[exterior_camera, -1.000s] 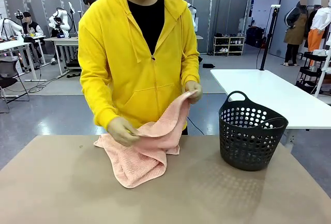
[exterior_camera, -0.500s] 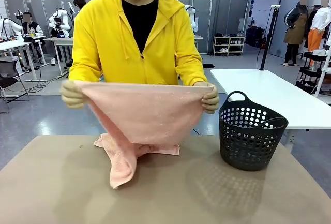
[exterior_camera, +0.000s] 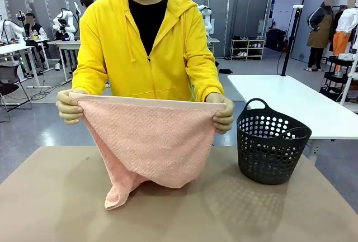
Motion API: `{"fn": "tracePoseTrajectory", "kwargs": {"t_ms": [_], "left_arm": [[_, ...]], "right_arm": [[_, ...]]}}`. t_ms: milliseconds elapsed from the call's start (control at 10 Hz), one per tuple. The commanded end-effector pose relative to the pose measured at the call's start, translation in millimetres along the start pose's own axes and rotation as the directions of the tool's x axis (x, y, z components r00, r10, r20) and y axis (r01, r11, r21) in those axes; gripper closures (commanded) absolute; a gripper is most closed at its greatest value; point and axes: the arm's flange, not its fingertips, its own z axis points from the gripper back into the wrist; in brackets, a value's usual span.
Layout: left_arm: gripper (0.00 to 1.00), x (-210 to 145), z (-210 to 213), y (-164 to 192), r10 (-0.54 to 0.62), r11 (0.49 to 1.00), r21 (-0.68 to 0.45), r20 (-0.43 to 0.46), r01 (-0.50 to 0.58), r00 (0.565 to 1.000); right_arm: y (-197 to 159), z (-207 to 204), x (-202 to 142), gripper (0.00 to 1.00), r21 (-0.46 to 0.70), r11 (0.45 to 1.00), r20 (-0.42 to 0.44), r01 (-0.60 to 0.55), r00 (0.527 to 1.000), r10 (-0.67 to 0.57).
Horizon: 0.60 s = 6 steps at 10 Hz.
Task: Fold the towel.
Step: Grab the top end of the 100 cm Hotel Towel extended by the human.
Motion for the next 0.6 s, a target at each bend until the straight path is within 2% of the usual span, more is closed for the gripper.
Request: {"fn": "tracePoseTrajectory", "kwargs": {"t_ms": [0, 200, 400, 500], "left_arm": [[0.0, 1, 3, -1, -0.009, 1.0, -0.008, -0.008, 0.009, 1.0], [0.0, 0, 0, 0, 0.0, 1.0, 0.0, 0.0, 0.0, 1.0], [0.0, 9, 1, -32, -0.193, 0.98, 0.036, -0.098, 0.197, 0.976], [0.0, 17, 0, -57, -0.3, 0.945, 0.083, -0.172, 0.317, 0.938]], "right_arm": [[0, 0, 1, 0.0, 0.013, 1.0, 0.01, -0.009, 1.0, 0.009], [0, 0, 0, 0.0, 0.0, 1.0, 0.0, 0.0, 1.0, 0.0], [27, 4, 12, 0.0, -0.012, 0.987, -0.073, -0.163, 0.984, 0.162], [47, 3, 22, 0.0, -0.036, 0.959, -0.145, -0.28, 0.951, 0.272]]}}
